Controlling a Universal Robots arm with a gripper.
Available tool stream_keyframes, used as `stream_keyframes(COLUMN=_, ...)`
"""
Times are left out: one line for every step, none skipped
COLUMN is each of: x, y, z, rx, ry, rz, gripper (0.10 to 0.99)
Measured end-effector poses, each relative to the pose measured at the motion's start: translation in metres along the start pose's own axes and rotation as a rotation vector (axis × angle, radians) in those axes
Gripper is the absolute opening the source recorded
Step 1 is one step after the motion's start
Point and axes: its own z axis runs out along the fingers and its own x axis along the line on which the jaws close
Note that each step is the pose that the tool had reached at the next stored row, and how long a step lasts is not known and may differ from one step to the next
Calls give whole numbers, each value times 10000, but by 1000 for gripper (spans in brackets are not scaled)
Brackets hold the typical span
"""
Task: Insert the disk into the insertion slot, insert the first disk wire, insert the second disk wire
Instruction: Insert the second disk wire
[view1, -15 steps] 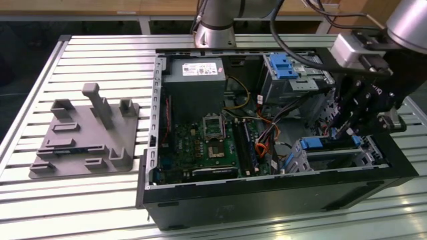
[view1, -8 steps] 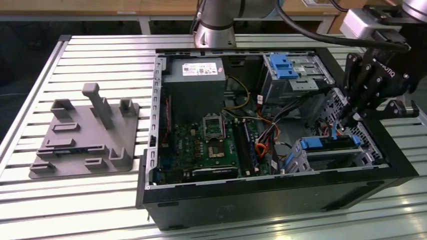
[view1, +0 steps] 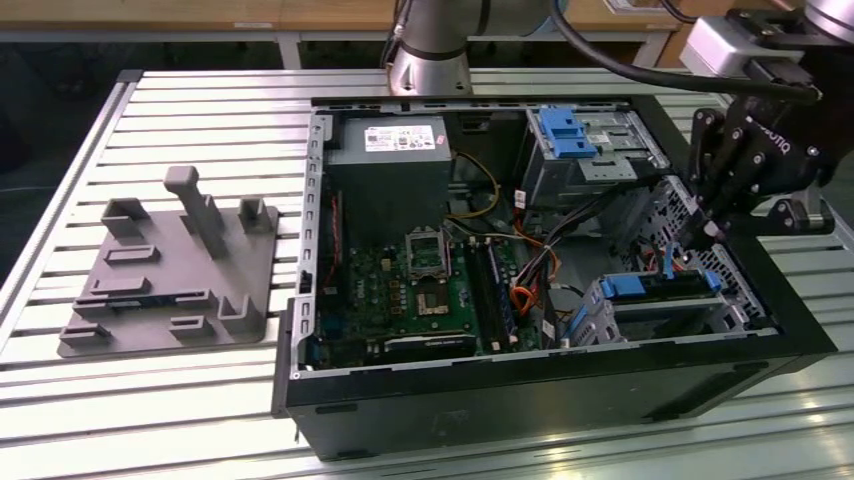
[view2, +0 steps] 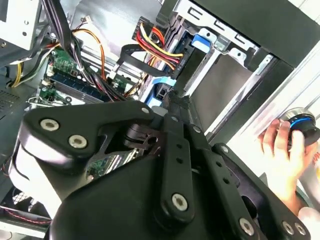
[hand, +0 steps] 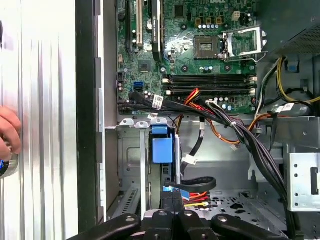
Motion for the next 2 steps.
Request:
stream_keyframes(x=0, y=0, z=-1, rx=0, ry=0, rz=0, gripper=106)
stream_keyframes(x=0, y=0, z=-2, rx=0, ry=1, rz=0, gripper=106)
